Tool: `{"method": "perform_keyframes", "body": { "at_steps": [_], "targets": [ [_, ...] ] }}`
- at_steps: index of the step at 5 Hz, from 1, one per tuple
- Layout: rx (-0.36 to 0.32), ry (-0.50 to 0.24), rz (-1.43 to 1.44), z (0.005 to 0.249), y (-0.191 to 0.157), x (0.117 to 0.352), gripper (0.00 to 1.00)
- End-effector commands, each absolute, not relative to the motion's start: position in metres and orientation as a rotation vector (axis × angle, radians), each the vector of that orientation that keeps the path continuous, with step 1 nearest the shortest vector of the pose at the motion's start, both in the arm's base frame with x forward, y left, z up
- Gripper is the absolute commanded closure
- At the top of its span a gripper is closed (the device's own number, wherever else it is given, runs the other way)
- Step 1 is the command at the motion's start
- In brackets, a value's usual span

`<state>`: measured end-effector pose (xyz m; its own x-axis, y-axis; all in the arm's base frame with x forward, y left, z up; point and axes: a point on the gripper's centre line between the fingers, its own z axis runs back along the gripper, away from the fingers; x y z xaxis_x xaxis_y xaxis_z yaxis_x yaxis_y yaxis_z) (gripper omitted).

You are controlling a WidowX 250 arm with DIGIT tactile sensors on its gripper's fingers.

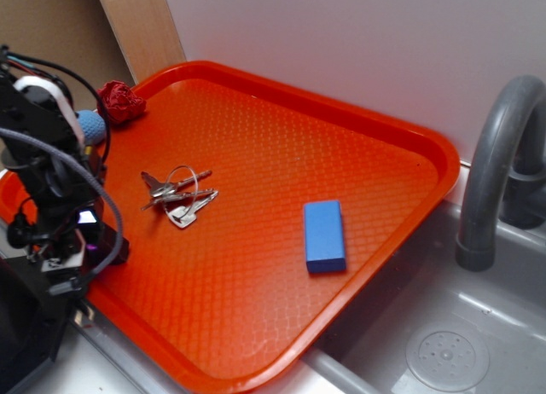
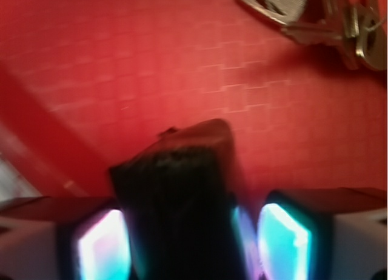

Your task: Grab the black box.

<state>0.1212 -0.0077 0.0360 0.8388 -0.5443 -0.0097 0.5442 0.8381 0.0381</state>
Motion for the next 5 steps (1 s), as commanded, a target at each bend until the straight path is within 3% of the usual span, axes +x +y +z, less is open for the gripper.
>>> {"method": "perform_keyframes", "body": {
  "at_steps": [1,2,3,4,5],
  "targets": [
    [0.058,-0.069,-0.488,0.042,-0.004,0.137,1.0],
    [0.122,-0.097,-0.34,0.073,0.0,0.155,1.0],
    [0.181,-0.069,-0.093,0.123,-0.002,0.183,1.0],
    [0.148,-0.15,0.164,0.177,-0.004,0.197,1.0],
    [0.094,-0.226,0.271,0.215,0.01,0.204,1.0]
  ]
}}
